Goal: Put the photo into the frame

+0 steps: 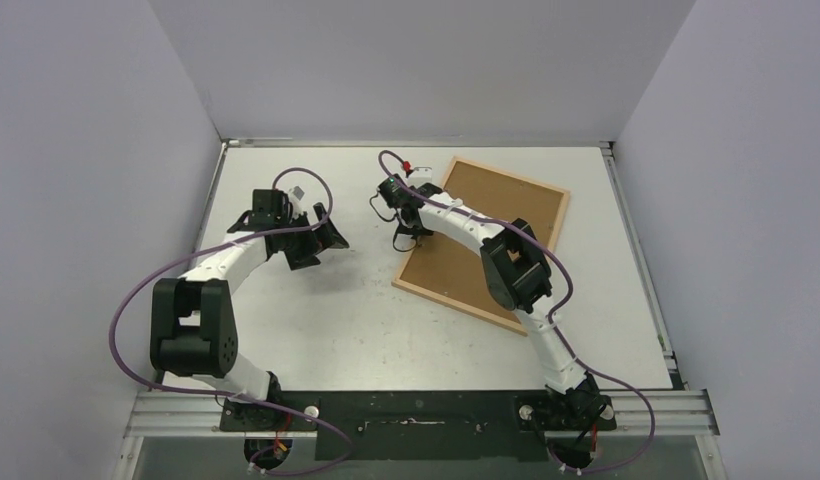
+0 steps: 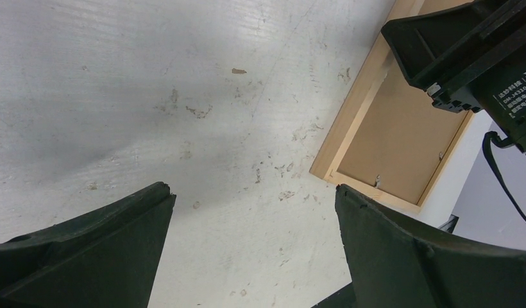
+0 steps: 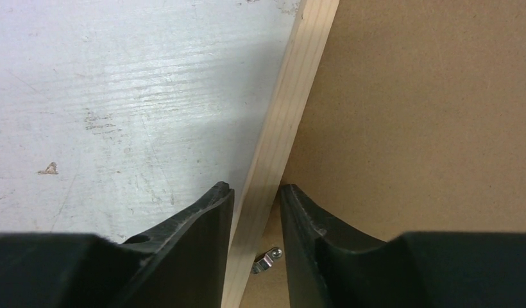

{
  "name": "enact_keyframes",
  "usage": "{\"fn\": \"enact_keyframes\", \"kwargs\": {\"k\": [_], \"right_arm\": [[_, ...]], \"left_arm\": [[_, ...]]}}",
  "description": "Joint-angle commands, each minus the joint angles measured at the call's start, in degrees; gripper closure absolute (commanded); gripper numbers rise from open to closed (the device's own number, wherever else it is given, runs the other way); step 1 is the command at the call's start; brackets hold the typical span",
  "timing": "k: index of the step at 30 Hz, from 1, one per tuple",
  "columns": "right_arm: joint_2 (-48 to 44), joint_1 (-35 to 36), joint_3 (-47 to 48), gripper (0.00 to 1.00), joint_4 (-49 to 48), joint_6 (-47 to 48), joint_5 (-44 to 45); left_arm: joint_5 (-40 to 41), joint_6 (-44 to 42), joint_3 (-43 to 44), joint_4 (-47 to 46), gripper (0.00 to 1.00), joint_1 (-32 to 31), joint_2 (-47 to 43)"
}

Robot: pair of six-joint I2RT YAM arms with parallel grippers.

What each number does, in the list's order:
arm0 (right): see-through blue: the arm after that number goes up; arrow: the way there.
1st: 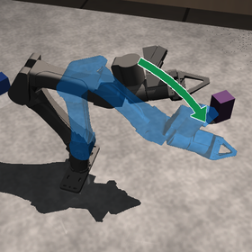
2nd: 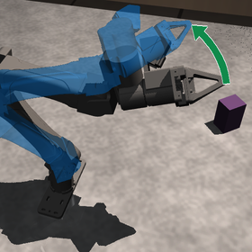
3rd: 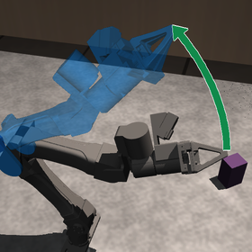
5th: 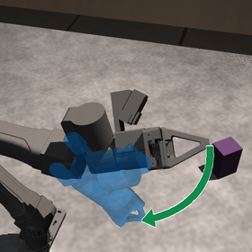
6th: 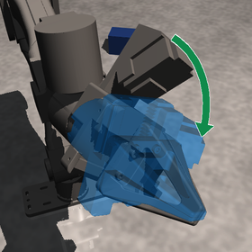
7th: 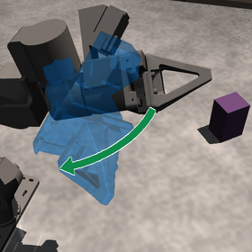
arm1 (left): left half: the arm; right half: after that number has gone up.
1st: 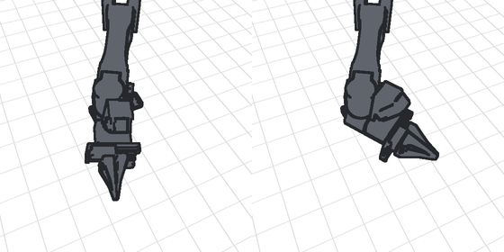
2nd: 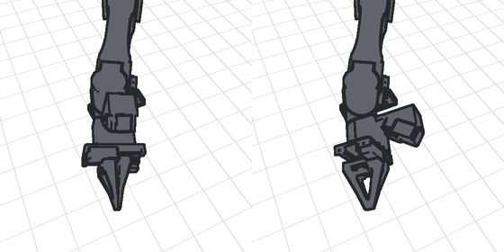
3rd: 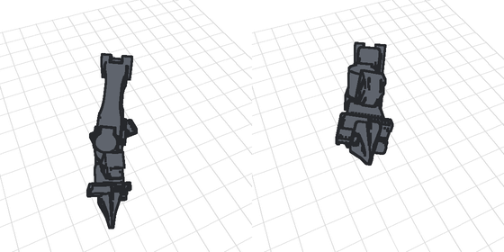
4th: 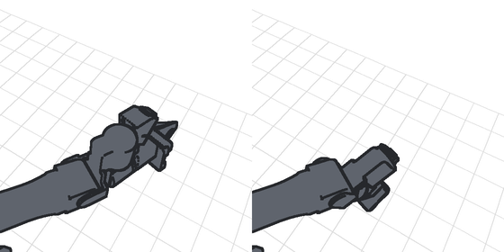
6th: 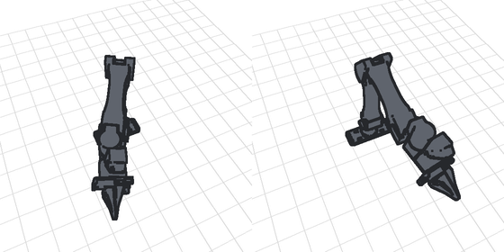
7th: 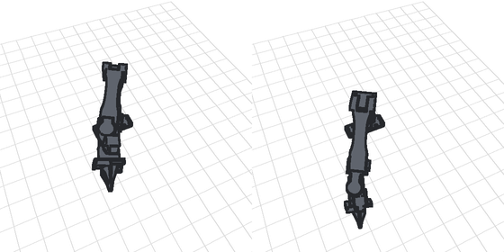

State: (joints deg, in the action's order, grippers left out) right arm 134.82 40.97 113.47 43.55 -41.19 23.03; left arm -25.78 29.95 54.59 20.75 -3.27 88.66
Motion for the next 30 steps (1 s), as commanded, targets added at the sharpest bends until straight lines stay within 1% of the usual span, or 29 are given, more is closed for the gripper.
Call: {"fn": "enact_keyframes", "kwargs": {"k": [1, 5, 9, 11, 13, 16, 19, 22, 26, 30], "right_arm": [[0.13, 0.25, 3.34, 0.68, -0.58, -2.37, -0.44], [0.63, -0.05, 3.44, 0.75, -0.47, -3.66, -1.56], [0.69, -0.63, 3.05, 0.78, -0.53, -6.07, -3.94], [0.7, -1.03, 3.42, 0.74, 0.38, -8.01, -5.14], [0.61, -1.28, 3.73, 0.68, 1.59, -9.94, -5.37], [0.88, -1.71, 4.01, 0.67, 3.33, -12.35, -5.62], [1.35, -1.95, 3.87, 0.69, 4.43, -13.33, -5.39], [1.65, -1.95, 3.61, 0.76, 3.49, -13.47, -6.12], [1.89, -1.77, 4.95, 0.88, 3.49, -13.12, -6.35], [-1.09, -1.69, 3.57, 0.98, 0.91, -12.56, -6.04]], "left_arm": [[-1.07, -0.95, 0.81, -1.38, 0.03, 0.19, 0.35], [-1.18, -1.07, 0.89, -1.32, 0.03, 0.19, 0.31], [-0.91, -1.24, 1.24, -0.74, 0.03, 0.19, 0.31], [-0.62, -1.29, 1.49, -0.22, 0.03, 0.19, 0.37], [-0.5, -1.36, 1.81, 0.07, 0.03, 0.19, 0.53], [-0.66, -1.36, 1.83, 0.08, 0.03, 0.19, 0.55], [-0.89, -1.31, 1.89, 0.08, 0.03, 0.19, 0.67], [-1.63, -1.37, 1.84, -0.11, 0.03, 0.19, 0.83], [-3.15, -1.22, 2.01, -0.23, 0.03, 0.11, 1.8], [-6.04, -0.9, 2.09, -1.24, 0.03, -0.11, 2.59]]}}
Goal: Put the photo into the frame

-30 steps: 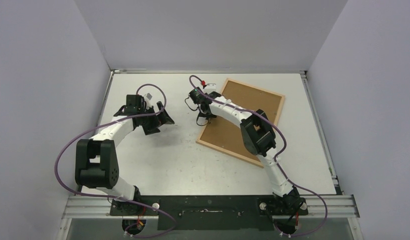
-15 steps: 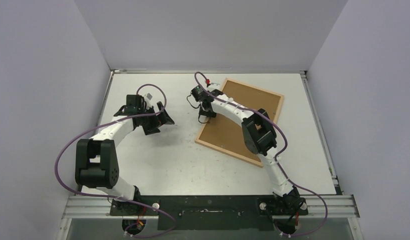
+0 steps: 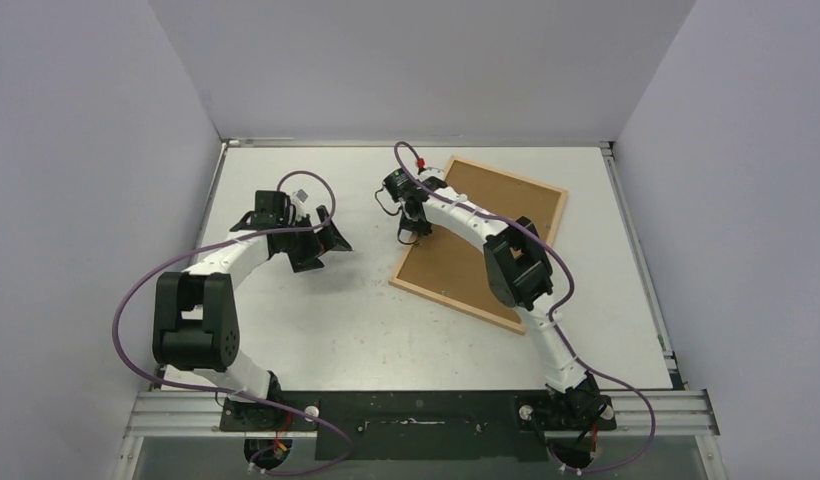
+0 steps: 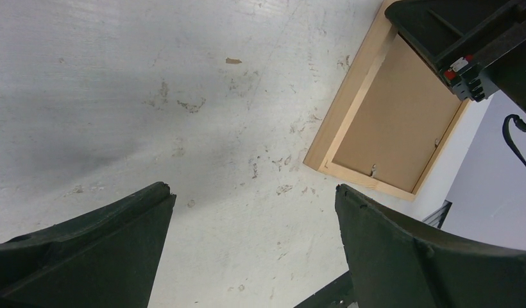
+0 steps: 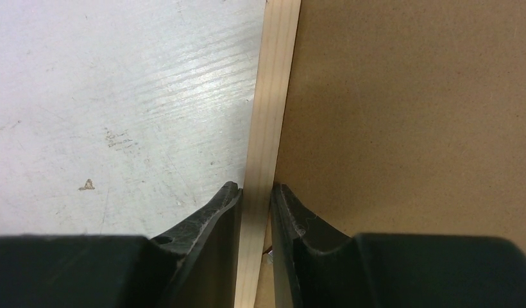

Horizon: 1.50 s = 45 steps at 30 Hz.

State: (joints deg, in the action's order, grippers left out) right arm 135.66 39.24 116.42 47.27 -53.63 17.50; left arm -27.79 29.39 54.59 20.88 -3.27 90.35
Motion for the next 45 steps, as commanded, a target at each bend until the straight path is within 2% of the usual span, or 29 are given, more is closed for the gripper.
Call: {"fn": "enact_keyframes", "kwargs": {"k": [1, 6, 13, 18, 20, 22, 26, 31, 35, 37, 39, 44, 45], "right_arm": [[-3.2, 0.02, -0.18, 1.0, -3.98, -0.16, -0.72], [-9.59, 0.04, -2.69, 1.0, -7.63, -0.62, -2.45], [-17.28, 0.13, -8.81, 1.0, -9.88, -2.89, -6.13], [-22.6, 0.61, -15.79, 1.0, -13.17, -5.62, -8.87], [-23.78, 0.82, -17.38, 1.0, -13.99, -6.48, -9.39], [-24.5, 0.99, -18.2, 1.0, -14.47, -7.05, -9.94], [-26.11, 1.36, -18.92, 1.0, -15.56, -7.94, -10.66], [-27.74, 1.54, -20.38, 1.0, -17.3, -9.73, -12.05], [-28.49, 1.69, -21.28, 1.0, -18.29, -11.13, -12.55], [-28.92, 1.71, -21.7, 1.0, -18.93, -11.92, -12.57], [-29.64, 1.71, -22.79, 1.0, -20.78, -13.39, -12.7], [-29.55, 1.71, -21.95, 1.0, -21.06, -14.24, -13.27], [-29.61, 1.71, -21.75, 0.96, -20.98, -14.16, -13.3]], "left_arm": [[-5.17, -0.23, 1.98, -2.02, 0.04, -0.34, 0.96], [-11.04, -0.4, 0.73, -7.79, 0.08, -3.02, 0.27], [-12.4, 1.62, -0.54, -12.26, 0.1, -6.03, 1.55], [-22.01, 7.99, 0.98, -22.27, 0.13, -8.12, 7.09], [-27.35, 14.06, -0.45, -34.11, 0.13, -9.37, 8.48], [-29.32, 19.76, -1.91, -43.71, 0.14, -10.5, 9.41], [-29.49, 20.61, 0.14, -42.59, 0.18, -12.88, 13.47], [-29.29, 23.54, 0.18, -45.17, 0.31, -14.89, 16.14], [-29.54, 29.61, -1.24, -52.34, 0.42, -14.88, 14.59], [-30.32, 30.72, -0.53, -52.95, 0.49, -15.15, 13.9], [-30.65, 30.67, -0.01, -52.54, 0.59, -15.71, 13.39], [-29.83, 30.3, -0.51, -51.84, 0.95, -15.9, 12.73], [-29.79, 29.87, -0.18, -51.24, 1.0, -15.89, 12.59]]}}
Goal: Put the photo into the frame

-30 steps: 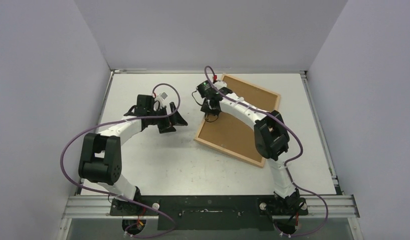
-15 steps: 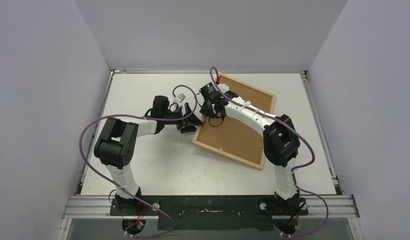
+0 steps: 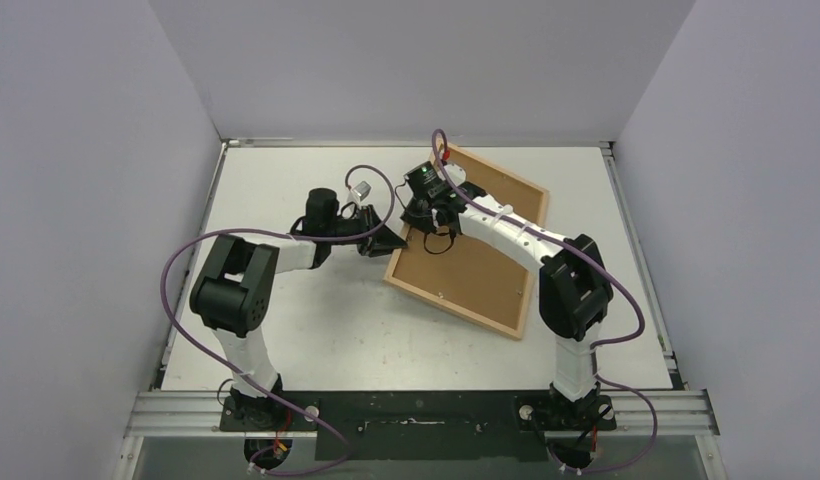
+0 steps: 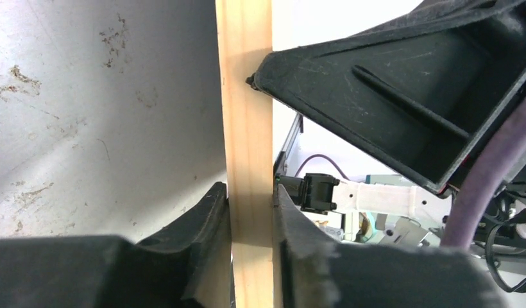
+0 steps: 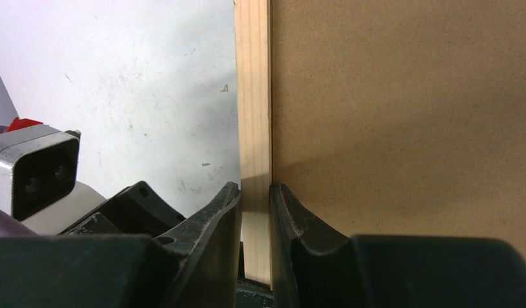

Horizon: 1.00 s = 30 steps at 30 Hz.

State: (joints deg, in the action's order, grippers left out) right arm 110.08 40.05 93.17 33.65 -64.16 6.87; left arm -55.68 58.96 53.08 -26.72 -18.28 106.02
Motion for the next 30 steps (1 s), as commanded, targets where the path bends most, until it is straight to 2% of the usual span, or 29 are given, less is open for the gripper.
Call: {"fn": "enact_keyframes", "kwargs": {"k": [1, 5, 8, 12, 20, 23, 26, 30], "right_arm": [[-3.94, 0.86, 1.68, 0.91, -7.06, -3.41, -2.78], [-4.52, 0.35, 2.6, 0.54, -4.19, -1.8, -2.52], [-7.09, -1.13, 1.26, 0.41, -3.35, 0.06, -1.36], [-13.13, -5.57, -2.57, 0.39, -3.31, 1.36, -2.83], [-28.12, -14.63, -9.99, 0.36, -4.14, 7.93, -3.26], [-29.97, -17.6, -9.73, 0.36, -1.99, 11.8, -5.37], [-29.54, -18.05, -6.6, 0.35, 3.86, 16.4, -4.1], [-29.81, -18.16, -6.3, 0.35, 5.29, 18.37, -4.24]], "left_arm": [[-1.78, -0.39, 1.85, -2.56, 1.0, -0.88, -3.03], [-0.63, -5.38, 5.45, 5.97, 1.0, -0.79, -3.71], [1.36, -11.5, 8.37, 13.92, 1.0, -0.71, -5.21], [4.36, -18.41, 12.95, 25.84, 1.0, -0.2, -7.14], [9.22, -25.31, 20.3, 45.1, 1.0, 1.98, -13.92], [12.72, -29.25, 25.08, 54.67, 1.0, 2.9, -16.79], [17.05, -33.53, 30.12, 63.95, 1.0, 4.11, -18.71], [23.28, -39.98, 38.73, 76.63, 1.0, 5.56, -18.91]]}}
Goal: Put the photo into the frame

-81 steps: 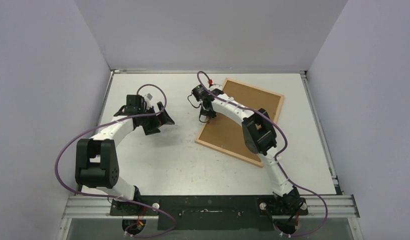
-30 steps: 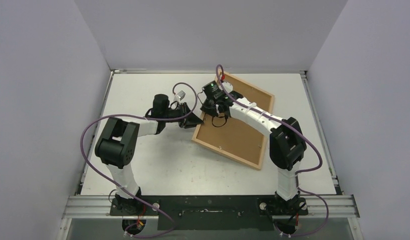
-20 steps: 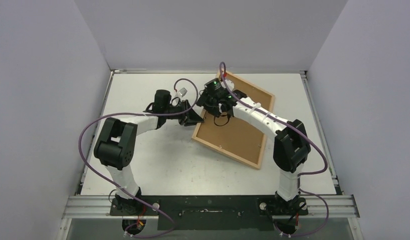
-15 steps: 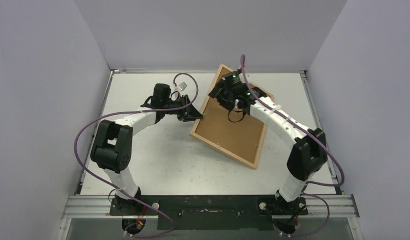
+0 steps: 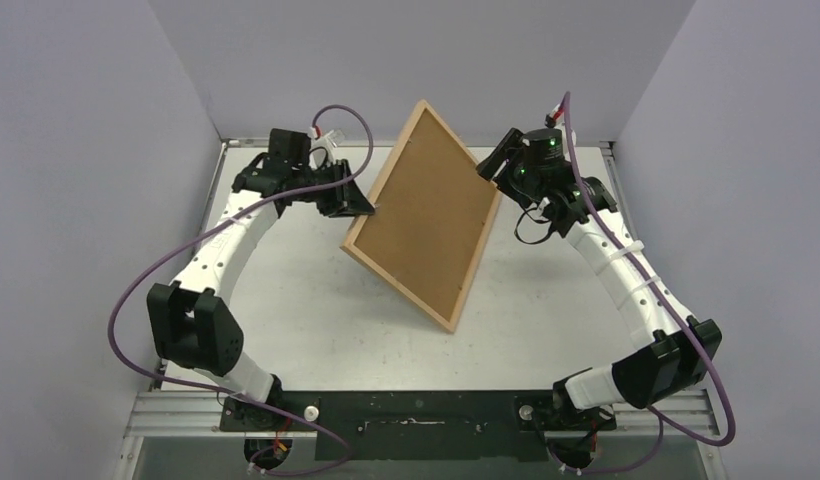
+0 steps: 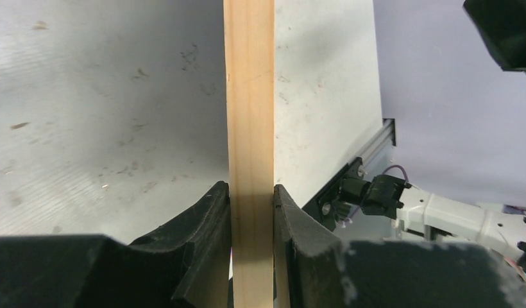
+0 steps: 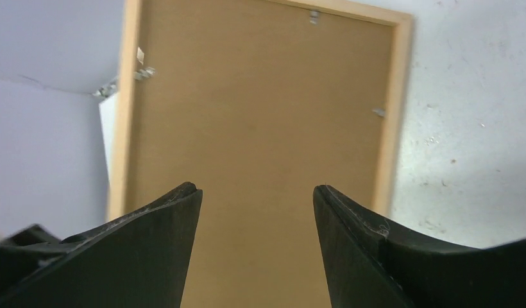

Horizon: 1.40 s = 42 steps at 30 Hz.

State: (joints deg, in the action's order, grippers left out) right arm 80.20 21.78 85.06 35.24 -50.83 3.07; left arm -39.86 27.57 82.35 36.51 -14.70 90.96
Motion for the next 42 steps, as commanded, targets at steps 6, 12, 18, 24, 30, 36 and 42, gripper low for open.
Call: {"fn": "enact_keyframes", "kwargs": {"k": [6, 12, 18, 24, 30, 36, 42], "right_arm": [[0.94, 0.1, 1.64, 0.35, 4.28, 5.49, -2.62], [2.32, 0.03, 2.51, 0.39, 5.74, 3.66, -5.2], [2.8, 0.49, 2.95, 0.39, 3.98, -1.9, -9.07], [4.17, 1.7, 5.41, 0.37, 2.45, -6.56, -11.66], [5.16, 3.24, 7.3, 0.36, -0.15, -7.95, -13.12], [6.98, 4.92, 10.59, 0.31, -0.53, -8.68, -13.69], [7.16, 6.06, 12.71, 0.27, -2.65, -11.69, -13.63]], "left_arm": [[18.57, -16.54, 24.23, 27.64, 1.0, 2.15, -2.07], [20.09, -20.7, 32.16, 33.92, 1.0, 2.1, -0.85], [22.37, -19.67, 32.82, 32.85, 1.0, -0.05, -0.86], [31.94, -19.92, 34.82, 34.68, 1.0, -5.97, -1.05], [44.85, -22.8, 38.53, 38.14, 1.0, -15.49, 0.85], [50.43, -23.75, 36.31, 34.68, 1.0, -21.21, 0.6], [56.53, -23.78, 33.27, 30.58, 1.0, -27.5, 0.13]]}}
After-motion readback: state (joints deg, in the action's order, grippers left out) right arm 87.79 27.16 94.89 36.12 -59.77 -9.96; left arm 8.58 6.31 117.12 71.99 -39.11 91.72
